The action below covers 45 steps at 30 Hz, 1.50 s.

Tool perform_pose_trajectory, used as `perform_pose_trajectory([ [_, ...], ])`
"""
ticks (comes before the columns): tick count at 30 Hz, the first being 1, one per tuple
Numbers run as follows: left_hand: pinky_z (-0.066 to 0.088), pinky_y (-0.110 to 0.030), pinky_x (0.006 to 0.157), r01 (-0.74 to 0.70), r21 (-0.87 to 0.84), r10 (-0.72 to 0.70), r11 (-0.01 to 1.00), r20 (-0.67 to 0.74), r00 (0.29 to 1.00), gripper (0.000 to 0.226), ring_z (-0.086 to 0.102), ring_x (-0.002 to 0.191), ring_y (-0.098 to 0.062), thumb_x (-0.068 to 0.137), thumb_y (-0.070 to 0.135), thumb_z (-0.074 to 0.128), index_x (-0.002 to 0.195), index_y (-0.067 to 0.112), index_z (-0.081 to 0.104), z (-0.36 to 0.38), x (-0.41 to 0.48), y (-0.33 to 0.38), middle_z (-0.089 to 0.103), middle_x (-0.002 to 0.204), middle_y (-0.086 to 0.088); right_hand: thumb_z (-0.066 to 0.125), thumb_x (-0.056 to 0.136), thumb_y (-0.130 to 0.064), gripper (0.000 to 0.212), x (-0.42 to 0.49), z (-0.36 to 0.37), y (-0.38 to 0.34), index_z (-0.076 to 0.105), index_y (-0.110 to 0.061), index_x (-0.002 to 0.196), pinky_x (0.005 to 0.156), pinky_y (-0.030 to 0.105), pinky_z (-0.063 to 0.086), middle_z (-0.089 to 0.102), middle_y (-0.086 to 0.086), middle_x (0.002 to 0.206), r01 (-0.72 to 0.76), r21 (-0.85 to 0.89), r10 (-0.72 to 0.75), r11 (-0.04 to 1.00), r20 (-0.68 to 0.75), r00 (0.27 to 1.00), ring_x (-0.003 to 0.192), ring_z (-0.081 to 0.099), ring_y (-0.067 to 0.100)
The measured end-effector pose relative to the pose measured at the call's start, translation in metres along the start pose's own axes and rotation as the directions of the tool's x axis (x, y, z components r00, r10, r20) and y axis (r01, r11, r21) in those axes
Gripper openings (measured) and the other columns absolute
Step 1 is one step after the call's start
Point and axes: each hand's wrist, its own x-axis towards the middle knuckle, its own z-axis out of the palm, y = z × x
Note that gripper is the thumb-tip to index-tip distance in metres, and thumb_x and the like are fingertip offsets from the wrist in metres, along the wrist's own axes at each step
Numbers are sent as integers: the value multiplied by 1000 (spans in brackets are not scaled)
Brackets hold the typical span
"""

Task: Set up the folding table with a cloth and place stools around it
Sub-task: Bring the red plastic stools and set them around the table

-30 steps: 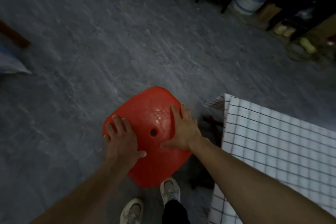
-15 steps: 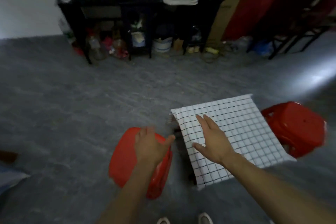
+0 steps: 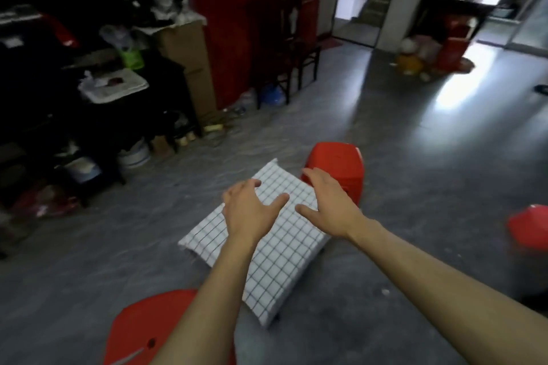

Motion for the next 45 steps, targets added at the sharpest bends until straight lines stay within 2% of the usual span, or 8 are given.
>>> perform_pose_trajectory([
  [5,36,-39,103,-180,67,175,981,70,982,77,35,131,-19,65,74,63,125,26,56,62,-14,108,53,134,5,63,91,-44,79,-45,-69,97,25,-14,153,118,46,28,27,9,159,-127,65,136,990,-143,980,147,21,25],
  [9,38,-39,101,-288,82,275,954,140,951,75,36,129,-19,67,72,65,125,25,54,123,-35,189,53,132,4,65,88,-40,74,-80,-119,172,31,-15,149,113,46,33,37,8,152,-142,128,168,982,-226,960,141,32,25],
  [15,38,-44,105,-386,102,360,917,207,910,72,38,129,-25,71,67,66,128,23,54,224,-65,294,53,134,-1,67,89,-35,76,-137,-170,285,30,-10,151,119,39,23,29,13,156,-211,144,247,967,-317,916,147,23,26],
  [20,41,-41,99,-458,116,409,882,295,863,68,43,124,-26,74,64,67,126,22,54,296,-82,361,55,129,-2,69,89,-30,74,-167,-208,368,32,-10,149,119,39,23,30,15,155,-298,233,367,926,-362,856,147,23,28],
  [29,40,-40,102,-609,-53,561,791,458,689,68,42,127,-26,79,58,66,132,19,51,426,-31,466,50,135,-5,70,89,-26,71,-160,-237,489,35,-6,148,117,28,20,33,16,153,-508,298,589,808,-408,698,144,29,27],
  [36,40,-41,102,-687,-153,620,711,597,509,66,43,125,-30,80,50,70,132,16,48,504,28,545,47,136,-10,70,87,-31,71,-141,-280,566,38,-6,146,116,35,24,39,17,150,-706,196,706,681,-433,560,140,35,30],
  [39,38,-35,103,-683,-180,611,708,643,463,69,46,123,-33,79,46,73,133,13,47,538,50,578,46,136,-15,70,87,-33,70,-142,-291,602,40,-6,145,116,37,26,40,19,148,-759,211,744,616,-471,474,138,36,33],
  [45,41,-44,104,-747,-144,599,649,702,385,70,46,125,-31,78,49,73,134,16,47,614,61,640,45,139,-11,67,88,-43,77,-142,-307,698,33,-10,149,116,41,27,34,15,154,-798,283,805,531,-462,372,141,31,30],
])
